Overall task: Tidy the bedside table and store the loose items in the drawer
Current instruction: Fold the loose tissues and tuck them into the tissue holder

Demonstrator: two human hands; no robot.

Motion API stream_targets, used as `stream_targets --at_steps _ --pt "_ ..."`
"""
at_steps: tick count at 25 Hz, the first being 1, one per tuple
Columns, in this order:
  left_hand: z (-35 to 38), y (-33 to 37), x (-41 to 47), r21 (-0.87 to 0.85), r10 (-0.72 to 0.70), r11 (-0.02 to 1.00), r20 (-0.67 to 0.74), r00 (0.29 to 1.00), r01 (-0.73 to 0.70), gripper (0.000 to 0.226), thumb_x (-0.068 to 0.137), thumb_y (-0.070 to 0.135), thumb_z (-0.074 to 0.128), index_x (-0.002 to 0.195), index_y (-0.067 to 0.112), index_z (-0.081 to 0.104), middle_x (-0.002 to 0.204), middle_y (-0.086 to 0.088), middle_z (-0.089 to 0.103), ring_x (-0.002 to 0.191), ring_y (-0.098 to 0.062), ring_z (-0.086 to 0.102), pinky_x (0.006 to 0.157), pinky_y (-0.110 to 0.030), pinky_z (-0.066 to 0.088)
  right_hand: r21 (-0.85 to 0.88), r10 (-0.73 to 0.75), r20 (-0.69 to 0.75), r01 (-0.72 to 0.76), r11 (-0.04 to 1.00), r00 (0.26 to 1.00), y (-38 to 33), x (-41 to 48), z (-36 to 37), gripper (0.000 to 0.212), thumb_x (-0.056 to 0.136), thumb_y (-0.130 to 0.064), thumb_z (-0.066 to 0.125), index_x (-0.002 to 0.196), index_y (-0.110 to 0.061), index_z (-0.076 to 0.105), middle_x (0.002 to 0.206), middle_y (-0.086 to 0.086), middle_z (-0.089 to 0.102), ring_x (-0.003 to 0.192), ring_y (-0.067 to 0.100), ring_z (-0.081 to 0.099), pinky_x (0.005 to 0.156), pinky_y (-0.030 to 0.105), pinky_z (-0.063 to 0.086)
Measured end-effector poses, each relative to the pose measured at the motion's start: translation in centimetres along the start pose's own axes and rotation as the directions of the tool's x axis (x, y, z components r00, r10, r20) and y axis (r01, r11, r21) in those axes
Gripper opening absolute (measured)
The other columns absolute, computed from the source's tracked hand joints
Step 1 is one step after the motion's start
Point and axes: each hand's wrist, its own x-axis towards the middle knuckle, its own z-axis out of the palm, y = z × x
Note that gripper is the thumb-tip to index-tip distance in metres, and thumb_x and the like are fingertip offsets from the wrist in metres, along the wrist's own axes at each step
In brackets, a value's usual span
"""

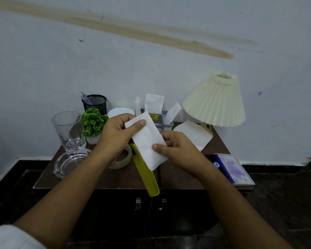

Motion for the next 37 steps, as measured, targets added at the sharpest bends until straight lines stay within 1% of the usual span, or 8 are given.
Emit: stream_targets --at_steps 4,8,13,18,21,27,32,37 --pt "0.3 0.3 0.0 -0.182 -0.094 0.979 0.012 0.995 0.095 0.023 0.095 0.024 0.066 0.109 0.007 0.072 0.1 -0.011 0.077 0.091 -0.026 0.074 0.073 -0.036 0.062 0.074 0.01 -0.035 -0.007 0.997 0.999 0.2 0.1 0.0 0.022 0.097 -0.013 0.066 0.118 -0.009 0.071 0.109 0.005 0.078 0.099 0.022 0.074 0.087 0.046 0.061" --pt "1.2 -0.3 -0.4 -0.174 -0.219 0.951 0.211 0.953 0.257 0.026 0.094 0.017 0.066 0.117 0.007 0.07 0.109 -0.01 0.077 0.101 -0.029 0.074 0.078 -0.039 0.061 0.269 0.032 -0.062 -0.014 0.963 0.998 0.0 0.2 0.1 0.024 0.099 -0.015 0.063 0.122 -0.009 0.069 0.109 0.009 0.077 0.099 0.03 0.075 0.083 0.051 0.061" --pt "1.2 -0.8 -0.1 -0.187 -0.188 0.958 0.163 0.968 0.218 0.018 0.094 0.01 0.065 0.111 0.012 0.072 0.104 -0.004 0.079 0.098 -0.026 0.075 0.071 -0.034 0.062 0.237 0.094 -0.057 -0.078 0.968 0.994 -0.1 0.0 0.2 0.013 0.1 -0.018 0.062 0.109 -0.01 0.068 0.095 0.012 0.078 0.074 0.027 0.074 0.06 0.03 0.058" --pt "1.3 -1.4 -0.6 -0.101 -0.203 0.966 0.283 0.937 0.24 0.026 0.095 0.001 0.061 0.119 0.009 0.067 0.106 0.002 0.077 0.096 -0.013 0.075 0.073 -0.02 0.058 0.104 0.093 -0.163 -0.077 0.992 0.982 -0.1 0.0 0.5 0.009 0.096 -0.017 0.067 0.104 -0.017 0.063 0.094 0.009 0.076 0.08 0.028 0.074 0.066 0.039 0.062" --pt "0.8 -2.1 -0.1 0.022 -0.153 0.988 0.254 0.955 0.152 0.032 0.093 0.008 0.067 0.124 0.014 0.067 0.113 0.004 0.075 0.104 -0.015 0.073 0.085 -0.028 0.06 -0.038 -0.003 -0.327 -0.01 0.999 0.945 0.2 0.4 0.4 0.019 0.087 -0.006 0.068 0.093 -0.021 0.058 0.091 -0.001 0.068 0.081 0.023 0.068 0.069 0.043 0.06" --pt "1.0 -2.4 0.1 0.129 -0.066 0.991 0.169 0.983 0.044 0.036 0.09 0.021 0.074 0.125 0.018 0.07 0.114 0.004 0.076 0.104 -0.014 0.072 0.092 -0.042 0.059 -0.161 -0.071 -0.306 0.021 0.987 0.949 -0.1 0.6 0.5 0.023 0.087 -0.002 0.065 0.091 -0.022 0.077 0.079 -0.015 0.067 0.067 -0.006 0.059 0.061 0.008 0.043" --pt "1.4 -1.9 0.2 -0.013 -0.097 0.995 0.142 0.985 0.1 0.019 0.099 0.014 0.06 0.112 0.019 0.072 0.106 0.0 0.078 0.102 -0.018 0.074 0.087 -0.036 0.06 -0.123 -0.08 -0.348 0.04 0.992 0.934 0.0 1.0 0.4 0.02 0.088 -0.006 0.068 0.097 -0.022 0.076 0.089 -0.007 0.071 0.074 0.0 0.061 0.063 0.008 0.046" --pt "1.6 -1.8 0.2 0.042 -0.057 0.998 0.041 0.998 0.055 0.035 0.089 0.004 0.071 0.116 0.021 0.057 0.098 -0.005 0.075 0.086 -0.025 0.074 0.075 -0.041 0.061 -0.092 -0.077 -0.405 0.044 0.995 0.911 0.2 1.4 0.2 0.023 0.088 -0.003 0.067 0.097 -0.021 0.077 0.095 -0.006 0.072 0.074 0.007 0.061 0.065 0.015 0.046"
